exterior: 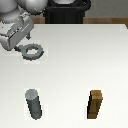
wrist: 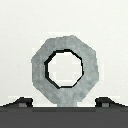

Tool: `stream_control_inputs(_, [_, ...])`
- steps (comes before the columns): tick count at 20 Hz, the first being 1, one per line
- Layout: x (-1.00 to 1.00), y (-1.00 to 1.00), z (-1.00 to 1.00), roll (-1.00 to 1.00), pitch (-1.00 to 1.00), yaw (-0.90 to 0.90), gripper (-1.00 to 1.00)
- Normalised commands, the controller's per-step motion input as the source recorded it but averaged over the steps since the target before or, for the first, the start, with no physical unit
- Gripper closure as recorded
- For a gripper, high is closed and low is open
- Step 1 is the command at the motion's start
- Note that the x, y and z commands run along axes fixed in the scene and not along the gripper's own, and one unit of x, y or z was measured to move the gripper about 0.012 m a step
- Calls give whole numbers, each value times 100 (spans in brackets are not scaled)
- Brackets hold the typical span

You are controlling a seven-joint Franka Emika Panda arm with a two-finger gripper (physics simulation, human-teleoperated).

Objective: Put the loop with the handle onto the peg.

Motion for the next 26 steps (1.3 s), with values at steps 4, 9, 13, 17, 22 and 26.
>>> stream_control_inputs(4, [-25,-25,0,0,0,0,-100])
stream_control_inputs(9, [0,0,-20,0,0,0,-100])
stream_control_inputs(13, [25,0,0,0,0,0,-100])
stream_control_inputs(17, [25,0,-25,0,0,0,-100])
stream_control_inputs(22, [-20,0,0,0,0,0,-100])
stream_control_inputs(26, [0,0,-50,0,0,0,-100])
